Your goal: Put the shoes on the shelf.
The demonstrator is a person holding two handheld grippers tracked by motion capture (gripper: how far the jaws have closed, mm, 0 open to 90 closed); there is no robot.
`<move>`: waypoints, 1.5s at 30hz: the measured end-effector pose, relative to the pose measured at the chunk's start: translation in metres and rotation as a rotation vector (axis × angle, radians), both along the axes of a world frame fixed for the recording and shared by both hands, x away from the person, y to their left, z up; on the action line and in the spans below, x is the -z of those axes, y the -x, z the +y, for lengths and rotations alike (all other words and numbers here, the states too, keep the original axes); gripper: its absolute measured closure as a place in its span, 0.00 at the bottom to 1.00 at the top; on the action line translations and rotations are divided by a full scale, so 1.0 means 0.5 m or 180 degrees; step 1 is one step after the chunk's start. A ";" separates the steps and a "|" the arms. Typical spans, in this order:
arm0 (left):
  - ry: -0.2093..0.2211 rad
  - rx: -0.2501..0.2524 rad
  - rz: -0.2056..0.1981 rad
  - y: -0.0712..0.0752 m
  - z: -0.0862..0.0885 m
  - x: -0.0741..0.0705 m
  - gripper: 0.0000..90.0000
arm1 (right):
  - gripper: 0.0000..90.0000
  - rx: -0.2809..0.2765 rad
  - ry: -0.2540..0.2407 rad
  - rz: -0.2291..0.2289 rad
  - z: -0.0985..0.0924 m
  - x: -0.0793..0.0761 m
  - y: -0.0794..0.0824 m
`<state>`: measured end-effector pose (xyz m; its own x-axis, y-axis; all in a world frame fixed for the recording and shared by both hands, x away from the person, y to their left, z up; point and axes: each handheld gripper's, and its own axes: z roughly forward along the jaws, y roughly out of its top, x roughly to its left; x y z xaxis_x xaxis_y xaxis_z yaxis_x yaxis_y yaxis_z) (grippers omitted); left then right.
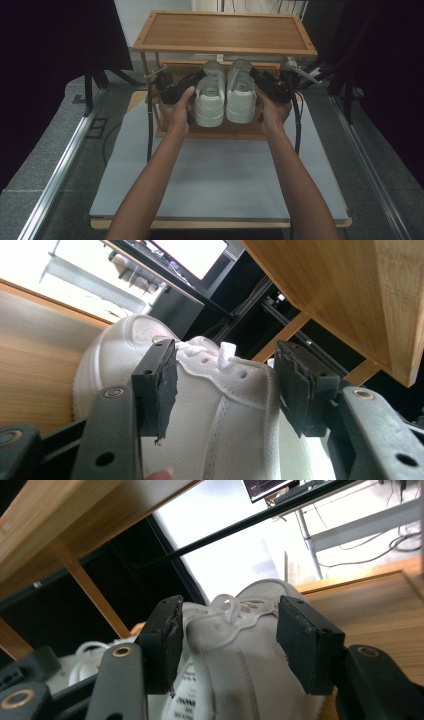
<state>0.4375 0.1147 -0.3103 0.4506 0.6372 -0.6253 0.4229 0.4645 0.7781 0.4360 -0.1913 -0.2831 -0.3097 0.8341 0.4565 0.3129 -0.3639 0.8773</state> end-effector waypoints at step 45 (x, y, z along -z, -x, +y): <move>-0.1153 0.0671 -0.0530 0.208 -0.003 0.011 1.00 | 0.96 -0.0773 0.1164 -0.0434 0.023 0.061 0.200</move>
<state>0.3333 0.1132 -0.3156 0.6695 0.6852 -0.2868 0.3344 0.0667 0.9401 0.3362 -0.1800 -0.3136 -0.5529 0.8287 0.0871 0.2237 0.0469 0.9735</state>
